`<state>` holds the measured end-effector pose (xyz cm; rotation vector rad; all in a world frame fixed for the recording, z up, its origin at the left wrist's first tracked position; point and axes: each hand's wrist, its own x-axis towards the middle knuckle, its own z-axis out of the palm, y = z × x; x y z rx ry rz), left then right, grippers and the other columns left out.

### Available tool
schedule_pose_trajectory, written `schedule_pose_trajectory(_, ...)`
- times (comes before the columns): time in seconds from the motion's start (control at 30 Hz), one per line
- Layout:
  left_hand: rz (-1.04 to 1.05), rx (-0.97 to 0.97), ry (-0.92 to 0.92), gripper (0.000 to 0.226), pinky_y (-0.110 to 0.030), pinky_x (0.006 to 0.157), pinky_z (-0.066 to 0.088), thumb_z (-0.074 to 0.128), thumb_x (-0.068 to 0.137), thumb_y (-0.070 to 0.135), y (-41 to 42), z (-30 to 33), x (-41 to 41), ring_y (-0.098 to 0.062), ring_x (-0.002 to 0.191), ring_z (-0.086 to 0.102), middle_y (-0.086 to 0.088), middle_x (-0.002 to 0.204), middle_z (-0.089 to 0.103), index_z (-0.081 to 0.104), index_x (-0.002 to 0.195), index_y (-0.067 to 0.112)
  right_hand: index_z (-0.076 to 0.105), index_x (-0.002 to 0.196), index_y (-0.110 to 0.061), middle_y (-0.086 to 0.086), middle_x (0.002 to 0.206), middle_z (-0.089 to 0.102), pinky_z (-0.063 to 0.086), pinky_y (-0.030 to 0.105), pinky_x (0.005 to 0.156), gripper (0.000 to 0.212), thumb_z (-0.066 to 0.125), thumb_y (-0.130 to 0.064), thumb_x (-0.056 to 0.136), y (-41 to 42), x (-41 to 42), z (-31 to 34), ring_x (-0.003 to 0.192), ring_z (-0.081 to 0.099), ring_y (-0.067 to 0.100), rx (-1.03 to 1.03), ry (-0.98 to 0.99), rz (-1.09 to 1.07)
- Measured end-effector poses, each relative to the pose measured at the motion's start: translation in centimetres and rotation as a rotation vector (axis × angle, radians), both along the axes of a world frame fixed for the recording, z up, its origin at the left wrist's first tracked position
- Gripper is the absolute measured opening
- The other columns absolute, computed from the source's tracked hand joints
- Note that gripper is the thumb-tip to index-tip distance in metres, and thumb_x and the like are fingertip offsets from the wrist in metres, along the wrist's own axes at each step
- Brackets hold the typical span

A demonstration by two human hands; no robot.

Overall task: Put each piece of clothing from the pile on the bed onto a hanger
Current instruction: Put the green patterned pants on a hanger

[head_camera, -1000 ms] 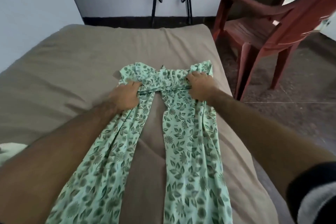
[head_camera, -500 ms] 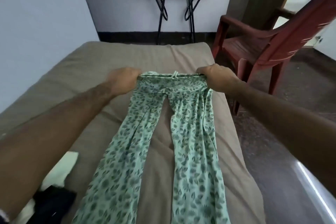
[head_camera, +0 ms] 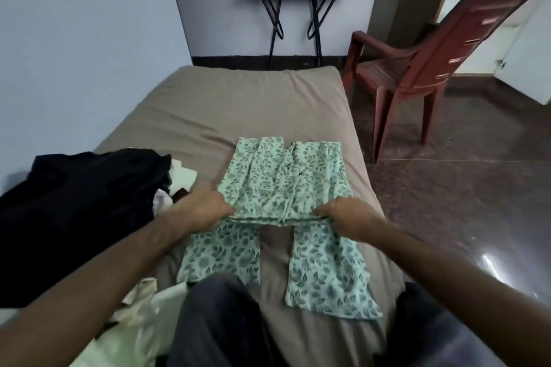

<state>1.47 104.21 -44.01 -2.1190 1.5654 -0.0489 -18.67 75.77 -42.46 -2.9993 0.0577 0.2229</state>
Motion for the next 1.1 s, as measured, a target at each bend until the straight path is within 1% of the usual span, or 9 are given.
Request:
schedule_pose_trajectory(0.2,0.025,0.096,0.101,0.039,-0.039,0.073,0.056,0.051,0.088,0.009,2.5,-2.5,-2.2,-0.024,0.098,0.069,-0.001,0.105,0.072,0.058,0.121,0.028,0.052,0.140,-0.035,-0.010,0.130,0.067,0.058,0.029,0.084,0.047,0.054,-0.011,0.099,2.7,-4.1,-4.0,0.094,0.072,0.010,-0.072,-0.001,0.068)
schedule_pose_trajectory(0.3,0.081,0.099,0.173,0.041,-0.038,0.084,0.054,0.055,0.089,0.007,2.6,-4.1,-3.1,-0.021,0.110,0.065,0.004,0.120,0.069,0.058,0.123,0.029,0.055,0.134,-0.037,-0.008,0.120,0.069,0.056,0.030,0.081,0.043,0.054,-0.015,0.098,3.1,-4.2,-4.5,0.099,0.067,0.012,-0.127,0.095,0.055)
schedule_pose_trajectory(0.4,0.248,-0.055,0.448,0.049,-0.034,0.096,0.048,0.056,0.091,0.011,3.9,-3.2,-3.5,-0.018,0.124,0.058,0.006,0.135,0.061,0.057,0.136,0.031,0.062,0.124,-0.034,-0.007,0.114,0.070,0.054,0.031,0.085,0.028,0.053,-0.041,0.098,3.5,-3.3,-2.4,0.100,0.065,0.014,-0.197,0.155,0.106)
schedule_pose_trajectory(0.47,0.313,-0.303,0.521,0.044,-0.035,0.099,0.047,0.054,0.095,0.013,6.8,-1.7,-4.2,-0.016,0.125,0.056,0.005,0.137,0.060,0.058,0.135,0.030,0.066,0.118,-0.034,-0.006,0.111,0.071,0.053,0.031,0.084,0.026,0.050,-0.043,0.099,4.5,-1.8,-0.5,0.101,0.067,0.017,-0.189,0.058,0.092)
schedule_pose_trajectory(0.57,0.385,-0.658,0.501,0.032,-0.026,0.092,0.046,0.054,0.097,0.012,13.7,0.8,-7.6,-0.009,0.113,0.058,0.007,0.121,0.063,0.064,0.125,0.026,0.070,0.108,-0.036,-0.012,0.098,0.074,0.055,0.036,0.079,0.018,0.055,-0.036,0.098,9.1,1.2,1.6,0.095,0.069,0.016,0.131,-0.120,0.062)
schedule_pose_trajectory(0.67,0.524,-0.756,0.454,0.025,-0.030,0.088,0.048,0.053,0.097,0.024,22.2,2.2,-12.8,-0.010,0.101,0.060,0.006,0.112,0.063,0.065,0.119,0.022,0.073,0.098,-0.029,-0.017,0.079,0.073,0.053,0.031,0.071,0.010,0.064,-0.026,0.094,17.1,3.0,2.6,0.078,0.068,0.005,0.463,-0.153,0.228)
schedule_pose_trajectory(0.77,0.786,-0.775,0.225,0.034,-0.036,0.087,0.048,0.045,0.093,0.035,31.1,1.2,-18.7,-0.019,0.103,0.060,0.002,0.112,0.064,0.064,0.117,0.021,0.073,0.100,-0.027,-0.014,0.080,0.070,0.043,0.026,0.065,0.011,0.065,-0.023,0.093,26.3,3.1,2.1,0.074,0.062,0.005,0.488,-0.110,0.532)
schedule_pose_trajectory(0.9,1.281,-0.612,0.073,0.062,-0.049,0.086,0.050,0.033,0.085,0.059,39.9,-2.2,-26.0,-0.032,0.110,0.059,-0.005,0.118,0.060,0.058,0.126,0.019,0.070,0.106,-0.029,-0.006,0.101,0.072,0.053,0.040,0.082,0.024,0.053,-0.034,0.091,36.4,2.7,-1.6,0.093,0.066,0.016,0.455,-0.018,0.794)
schedule_pose_trajectory(1.1,1.415,-0.650,0.023,0.059,-0.043,0.092,0.047,0.036,0.095,0.063,42.7,-5.7,-31.3,-0.020,0.122,0.054,0.005,0.136,0.053,0.048,0.140,0.027,0.058,0.135,-0.020,0.004,0.133,0.059,0.044,0.043,0.103,0.051,0.064,-0.016,0.084,45.5,3.0,-5.6,0.123,0.053,0.027,0.385,-0.064,1.015)
